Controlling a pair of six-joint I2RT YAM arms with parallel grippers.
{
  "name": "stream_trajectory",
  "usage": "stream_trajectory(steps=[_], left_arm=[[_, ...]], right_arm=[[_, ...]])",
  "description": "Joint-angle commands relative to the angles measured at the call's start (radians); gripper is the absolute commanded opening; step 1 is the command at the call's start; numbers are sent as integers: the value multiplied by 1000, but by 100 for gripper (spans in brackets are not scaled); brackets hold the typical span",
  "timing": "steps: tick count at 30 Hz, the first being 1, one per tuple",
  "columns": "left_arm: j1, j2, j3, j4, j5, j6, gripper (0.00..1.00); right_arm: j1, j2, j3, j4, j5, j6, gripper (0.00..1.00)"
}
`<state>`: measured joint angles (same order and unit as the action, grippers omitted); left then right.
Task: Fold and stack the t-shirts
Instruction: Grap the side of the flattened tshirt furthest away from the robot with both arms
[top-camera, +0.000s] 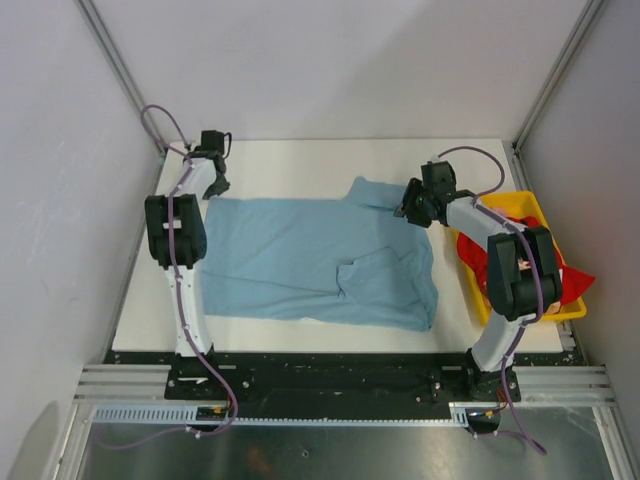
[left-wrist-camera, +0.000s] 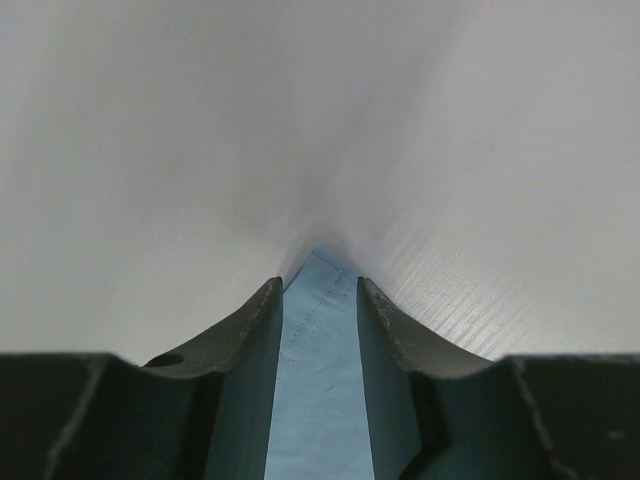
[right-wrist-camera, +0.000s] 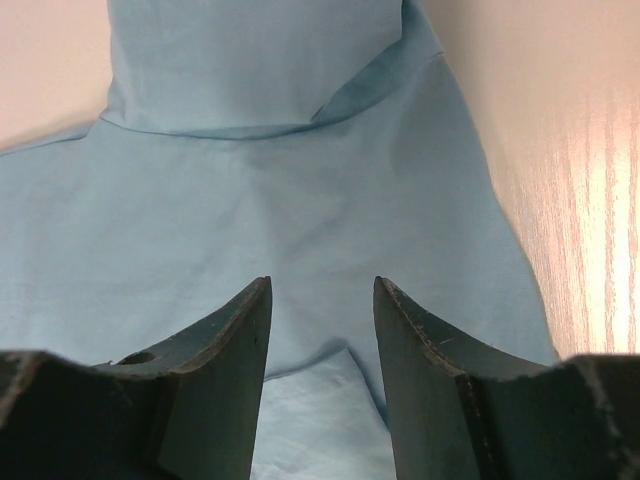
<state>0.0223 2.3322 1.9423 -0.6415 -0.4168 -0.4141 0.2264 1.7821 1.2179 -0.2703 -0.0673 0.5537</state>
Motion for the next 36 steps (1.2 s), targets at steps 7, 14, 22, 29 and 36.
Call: stream_trajectory(steps=[7, 14, 22, 29, 36], left_arm=[[17, 39, 29, 12, 7, -24, 37], [28, 44, 24, 10, 45, -26, 35], [35, 50, 19, 6, 74, -23, 27], [37, 49, 21, 7, 84, -20, 2], [38, 48, 39, 9, 101, 14, 0]], right_arm=[[-8, 42, 45, 47, -20, -9, 49], [-8, 55, 59, 41, -17, -8, 49], [-9, 72, 77, 36, -25, -6, 49], [-12, 102, 124, 32, -15, -24, 49], [-30, 174, 215, 24, 17, -50, 49]])
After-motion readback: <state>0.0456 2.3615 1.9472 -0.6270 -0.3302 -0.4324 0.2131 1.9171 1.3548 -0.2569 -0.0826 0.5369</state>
